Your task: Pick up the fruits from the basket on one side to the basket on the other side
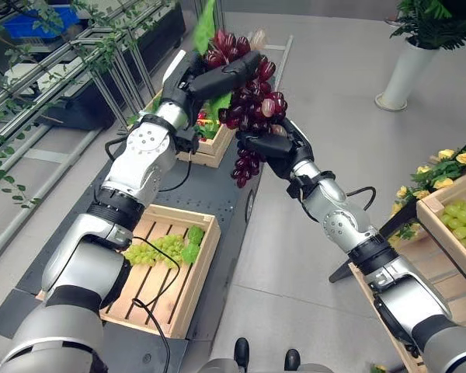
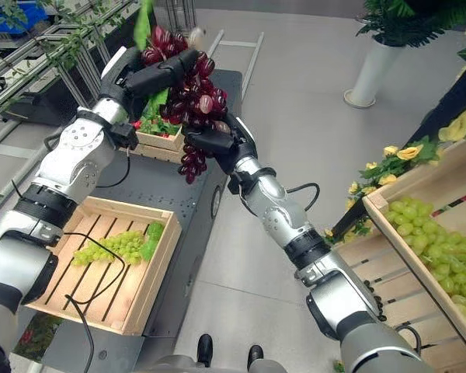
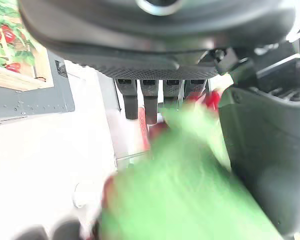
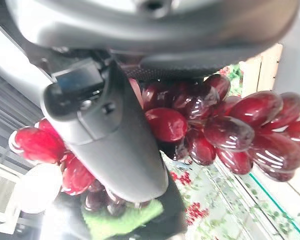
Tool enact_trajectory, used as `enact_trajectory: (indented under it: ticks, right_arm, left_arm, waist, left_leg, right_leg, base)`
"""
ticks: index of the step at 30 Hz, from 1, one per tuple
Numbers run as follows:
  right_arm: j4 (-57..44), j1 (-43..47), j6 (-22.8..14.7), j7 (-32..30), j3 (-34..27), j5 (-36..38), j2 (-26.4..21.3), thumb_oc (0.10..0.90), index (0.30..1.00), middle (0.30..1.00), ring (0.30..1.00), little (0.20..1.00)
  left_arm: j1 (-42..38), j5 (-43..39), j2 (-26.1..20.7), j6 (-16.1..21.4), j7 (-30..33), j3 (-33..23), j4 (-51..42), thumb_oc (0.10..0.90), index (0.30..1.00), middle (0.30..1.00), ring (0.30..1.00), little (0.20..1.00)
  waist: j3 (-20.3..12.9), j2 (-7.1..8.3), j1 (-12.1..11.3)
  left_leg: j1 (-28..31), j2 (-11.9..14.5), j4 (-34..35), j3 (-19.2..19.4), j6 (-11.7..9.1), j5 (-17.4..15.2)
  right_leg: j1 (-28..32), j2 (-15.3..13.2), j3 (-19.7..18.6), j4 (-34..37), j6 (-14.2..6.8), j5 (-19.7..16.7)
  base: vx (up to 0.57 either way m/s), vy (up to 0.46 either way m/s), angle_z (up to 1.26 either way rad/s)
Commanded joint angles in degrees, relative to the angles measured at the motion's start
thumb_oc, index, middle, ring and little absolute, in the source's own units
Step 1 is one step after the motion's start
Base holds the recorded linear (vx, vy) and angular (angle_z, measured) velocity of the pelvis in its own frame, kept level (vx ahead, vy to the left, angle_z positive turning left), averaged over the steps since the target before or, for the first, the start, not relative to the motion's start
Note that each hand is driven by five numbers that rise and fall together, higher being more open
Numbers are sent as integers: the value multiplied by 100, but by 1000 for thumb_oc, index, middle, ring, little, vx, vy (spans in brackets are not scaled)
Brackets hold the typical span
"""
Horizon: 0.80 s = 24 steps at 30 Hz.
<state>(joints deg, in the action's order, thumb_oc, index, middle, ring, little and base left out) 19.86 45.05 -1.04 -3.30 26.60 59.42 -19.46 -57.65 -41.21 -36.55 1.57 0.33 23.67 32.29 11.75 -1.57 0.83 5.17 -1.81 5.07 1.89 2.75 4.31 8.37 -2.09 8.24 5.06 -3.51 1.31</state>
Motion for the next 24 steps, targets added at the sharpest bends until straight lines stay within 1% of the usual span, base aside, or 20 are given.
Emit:
enact_trajectory:
  ticks: [1, 3, 7, 11, 12, 15, 17, 21, 22, 23, 24]
  right_arm:
    - [-566, -90, -1194, -55, -1063, 81, 128, 400, 300, 300, 300, 300]
    - [-586, -190, -1128, -63, -1119, -47, 85, 400, 300, 300, 300, 300]
    - [-564, -314, -1004, 44, -1170, -56, 48, 400, 300, 300, 300, 300]
    - [-411, -326, -963, 88, -1218, -23, 54, 400, 300, 300, 300, 300]
    - [-338, -329, -939, 133, -1240, -22, 67, 400, 300, 300, 300, 300]
    - [-264, -362, -907, 151, -1234, -118, 127, 400, 300, 300, 300, 300]
    - [-199, -397, -859, 170, -1192, -262, 154, 400, 300, 300, 300, 300]
    - [-147, -526, -744, 297, -1176, -449, 120, 400, 300, 300, 300, 300]
    - [-162, -703, -672, 424, -1175, -571, 67, 400, 300, 300, 300, 300]
    - [-166, -733, -657, 437, -1172, -584, 59, 400, 300, 300, 300, 300]
    - [-183, -923, -642, 524, -1192, -644, 32, 400, 300, 300, 300, 300]
  left_arm:
    - [302, 12, -56, 419, -116, -394, 678, 800, 900, 900, 900, 900]
    - [424, -179, -24, 473, -373, -447, 501, 800, 900, 900, 900, 900]
    - [608, -599, 84, 496, -790, -554, 182, 800, 900, 900, 900, 900]
    - [755, -1292, 288, 467, -1335, -608, -71, 800, 900, 900, 900, 900]
    - [815, -1493, 395, 473, -1397, -647, -181, 800, 900, 900, 900, 900]
    - [965, -1705, 580, 586, -1477, -749, -257, 800, 900, 900, 900, 900]
    - [1140, -1627, 680, 715, -1498, -835, -258, 800, 900, 900, 900, 900]
    - [1440, -1349, 755, 816, -1413, -907, -145, 800, 900, 900, 900, 900]
    - [1672, -923, 767, 1000, -1293, -957, -78, 800, 900, 900, 900, 900]
    - [1710, -853, 763, 1032, -1279, -960, -66, 800, 900, 900, 900, 900]
    - [1951, -591, 754, 1131, -1198, -1002, -61, 800, 900, 900, 900, 900]
  waist:
    - [-1295, -28, 4]
    - [-1286, -21, 20]
    - [-1266, -5, 44]
    - [-1260, 18, 59]
    - [-1258, 23, 66]
    - [-1252, 36, 66]
    - [-1249, 46, 52]
    - [-1243, 64, 38]
    - [-1228, 75, 38]
    - [-1226, 75, 37]
    - [-1209, 83, 29]
  left_leg:
    - [97, -81, -7, 67, -205, -618]
    - [91, -72, -7, 93, -205, -625]
    - [95, -60, -7, 127, -208, -641]
    - [109, -52, -7, 156, -211, -651]
    - [119, -49, -7, 169, -210, -656]
    - [129, -47, -7, 182, -207, -660]
    - [135, -44, -7, 191, -203, -663]
    - [140, -50, -7, 183, -191, -667]
    - [140, -53, -7, 185, -186, -666]
    - [140, -54, -7, 183, -184, -667]
    - [139, -57, -7, 176, -171, -670]
  right_leg:
    - [-247, 75, -76, -6, 102, -230]
    - [-260, 75, -92, -6, 99, -237]
    - [-267, 81, -113, -6, 103, -244]
    - [-266, 86, -140, -6, 110, -260]
    - [-259, 90, -156, -6, 114, -262]
    - [-253, 92, -171, -6, 122, -264]
    - [-243, 90, -172, -6, 132, -262]
    - [-236, 87, -169, -6, 133, -258]
    - [-242, 86, -170, -6, 129, -265]
    - [-242, 86, -171, -6, 129, -265]
    - [-247, 85, -179, -6, 127, -268]
  base:
    - [39, 13, -3]
    - [24, 11, -6]
    - [19, 11, -10]
    - [25, 12, -12]
    - [32, 14, -1]
    - [0, 0, 0]
    - [10, 6, -2]
    - [20, 12, -6]
    - [14, 10, -10]
    - [19, 10, -11]
    - [13, 5, -8]
